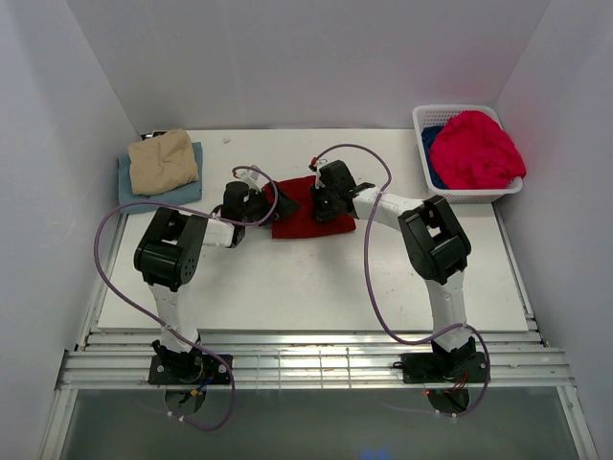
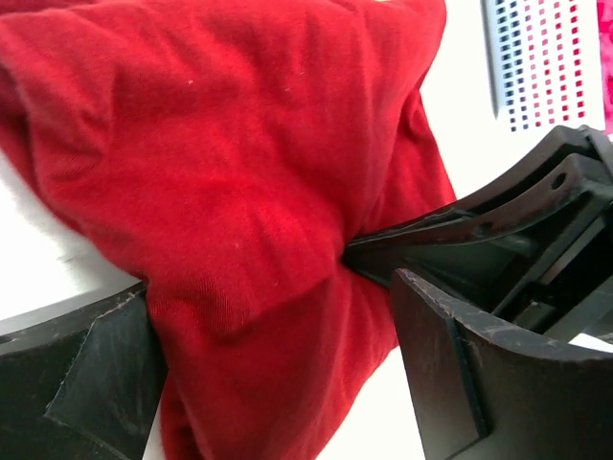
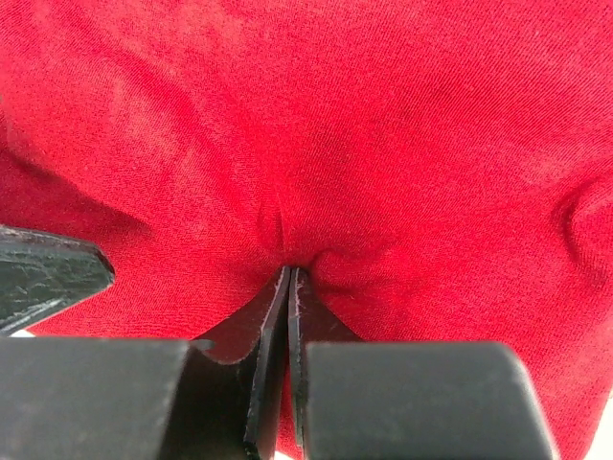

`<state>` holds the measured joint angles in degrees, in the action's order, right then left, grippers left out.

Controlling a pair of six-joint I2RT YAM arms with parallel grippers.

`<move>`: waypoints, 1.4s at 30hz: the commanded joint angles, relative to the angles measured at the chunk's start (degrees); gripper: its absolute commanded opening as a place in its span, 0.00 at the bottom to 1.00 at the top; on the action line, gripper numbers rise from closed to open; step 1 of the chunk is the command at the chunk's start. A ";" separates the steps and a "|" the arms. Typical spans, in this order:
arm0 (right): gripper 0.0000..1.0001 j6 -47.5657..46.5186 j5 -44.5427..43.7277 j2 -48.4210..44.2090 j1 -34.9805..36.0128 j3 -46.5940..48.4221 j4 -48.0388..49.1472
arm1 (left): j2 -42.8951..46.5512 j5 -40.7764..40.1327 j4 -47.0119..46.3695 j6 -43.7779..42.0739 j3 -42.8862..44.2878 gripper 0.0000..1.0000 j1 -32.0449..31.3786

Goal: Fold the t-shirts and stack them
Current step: Fold the long partially folded tshirt into a neat square, then put the neatly folded tshirt into the corner of the board with the left arm

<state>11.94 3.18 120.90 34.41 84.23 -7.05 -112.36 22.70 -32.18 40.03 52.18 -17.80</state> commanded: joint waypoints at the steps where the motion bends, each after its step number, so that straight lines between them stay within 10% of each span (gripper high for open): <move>1: 0.08 0.45 -1.25 0.03 -0.22 -1.26 -2.36 | -4.62 1.91 7.23 2.50 -1.21 0.98 -1.18; 16: 0.08 0.89 0.25 -1.11 -0.14 -4.07 -0.33 | -11.57 -3.71 5.55 5.50 4.24 0.94 -7.16; 22: 0.08 1.06 1.65 -1.55 -0.05 -5.04 1.07 | -10.25 -11.36 9.94 1.99 4.15 0.58 -7.16; 31: 0.08 0.98 2.27 -1.90 0.39 -6.18 1.86 | -13.41 -13.11 12.58 -0.30 9.07 0.51 -9.18; 35: 0.18 0.45 2.45 -2.69 0.65 -6.44 1.95 | -13.24 -18.11 17.15 -1.71 10.83 0.00 -10.58; 42: 0.33 -1.75 -3.79 -14.44 1.01 -10.22 1.08 | 0.18 -36.57 24.00 -8.82 8.81 0.00 -10.50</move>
<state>11.70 1.78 113.84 34.63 75.29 -2.68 -117.64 -1.13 -22.13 37.50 63.11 -28.62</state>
